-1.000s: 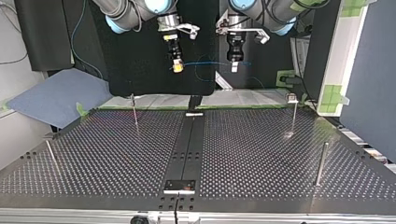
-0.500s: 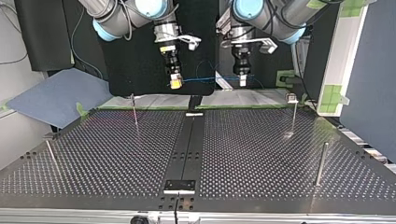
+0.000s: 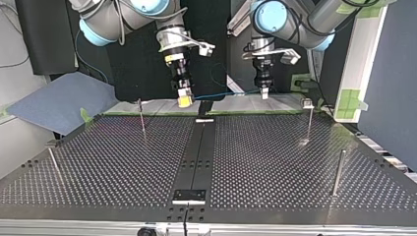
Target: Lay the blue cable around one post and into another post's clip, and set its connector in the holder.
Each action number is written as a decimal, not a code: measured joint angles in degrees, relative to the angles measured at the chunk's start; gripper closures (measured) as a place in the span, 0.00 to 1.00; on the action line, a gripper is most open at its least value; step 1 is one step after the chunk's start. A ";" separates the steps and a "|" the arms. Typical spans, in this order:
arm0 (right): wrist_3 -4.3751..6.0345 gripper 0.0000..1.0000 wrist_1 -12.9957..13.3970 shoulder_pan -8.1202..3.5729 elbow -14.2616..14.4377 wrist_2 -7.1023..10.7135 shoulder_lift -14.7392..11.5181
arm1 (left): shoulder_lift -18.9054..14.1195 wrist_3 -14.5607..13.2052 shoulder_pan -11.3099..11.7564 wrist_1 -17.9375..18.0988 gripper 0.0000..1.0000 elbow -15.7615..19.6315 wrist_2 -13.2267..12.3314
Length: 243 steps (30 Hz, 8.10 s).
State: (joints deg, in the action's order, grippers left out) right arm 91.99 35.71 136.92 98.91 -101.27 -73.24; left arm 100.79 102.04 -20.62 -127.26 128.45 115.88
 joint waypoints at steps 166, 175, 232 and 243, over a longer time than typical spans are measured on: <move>-6.09 1.00 -25.53 7.04 -52.80 -0.10 23.95 | -1.30 19.59 33.72 -20.50 0.67 -27.51 -20.73; -5.66 1.00 -27.12 6.13 -52.73 -1.30 25.18 | -0.45 20.49 32.76 -19.82 0.73 -27.48 -22.02; -0.64 1.00 -14.03 -2.57 -28.81 -4.52 26.43 | -0.13 21.62 32.17 -20.59 0.00 -25.99 -24.37; -0.24 1.00 -8.46 -4.93 -23.24 -8.25 26.43 | -0.12 21.40 31.94 -20.91 0.00 -25.99 -23.16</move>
State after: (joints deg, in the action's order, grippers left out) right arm 91.74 27.25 131.99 75.67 -109.52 -46.81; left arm 100.66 123.44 11.32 -148.17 102.46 92.72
